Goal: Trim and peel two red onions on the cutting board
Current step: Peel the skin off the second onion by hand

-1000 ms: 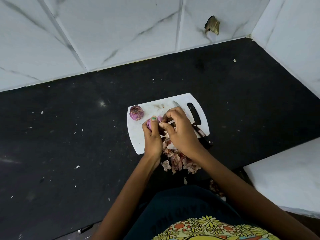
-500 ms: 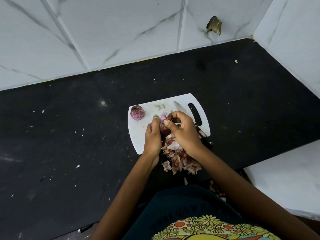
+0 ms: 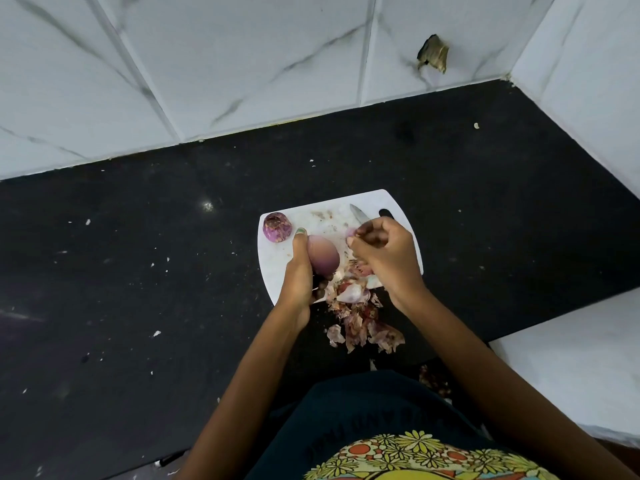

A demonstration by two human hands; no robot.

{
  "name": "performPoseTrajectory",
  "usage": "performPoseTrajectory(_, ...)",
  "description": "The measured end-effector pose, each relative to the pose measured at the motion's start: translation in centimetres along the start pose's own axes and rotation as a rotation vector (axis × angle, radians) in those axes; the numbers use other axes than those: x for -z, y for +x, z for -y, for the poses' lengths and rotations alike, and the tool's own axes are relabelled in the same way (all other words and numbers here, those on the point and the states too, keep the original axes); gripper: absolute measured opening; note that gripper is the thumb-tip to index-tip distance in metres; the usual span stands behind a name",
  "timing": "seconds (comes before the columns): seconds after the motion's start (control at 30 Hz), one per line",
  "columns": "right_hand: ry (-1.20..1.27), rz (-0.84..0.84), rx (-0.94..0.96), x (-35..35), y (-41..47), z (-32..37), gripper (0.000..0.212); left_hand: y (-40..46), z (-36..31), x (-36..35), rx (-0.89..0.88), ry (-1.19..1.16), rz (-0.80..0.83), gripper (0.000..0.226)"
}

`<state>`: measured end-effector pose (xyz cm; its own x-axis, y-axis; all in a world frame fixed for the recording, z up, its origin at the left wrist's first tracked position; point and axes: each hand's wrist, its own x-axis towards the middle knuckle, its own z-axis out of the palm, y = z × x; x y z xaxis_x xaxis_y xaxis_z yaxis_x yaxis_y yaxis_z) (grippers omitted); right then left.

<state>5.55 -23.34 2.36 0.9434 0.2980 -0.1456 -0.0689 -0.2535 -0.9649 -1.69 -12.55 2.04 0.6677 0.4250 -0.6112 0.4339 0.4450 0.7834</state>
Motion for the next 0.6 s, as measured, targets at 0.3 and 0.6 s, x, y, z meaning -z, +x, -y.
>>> performPoseTrajectory(0.3,-0.322,0.135,0.276,0.3,-0.2,0.3,0.01,0.5,0.2,0.3,-0.061,0.072,-0.059,0.061)
performPoseTrajectory(0.6,-0.321,0.126,0.473,-1.9,-1.7,0.7,0.017,0.7,0.6,-0.1,-0.227,0.132,-0.148,0.055)
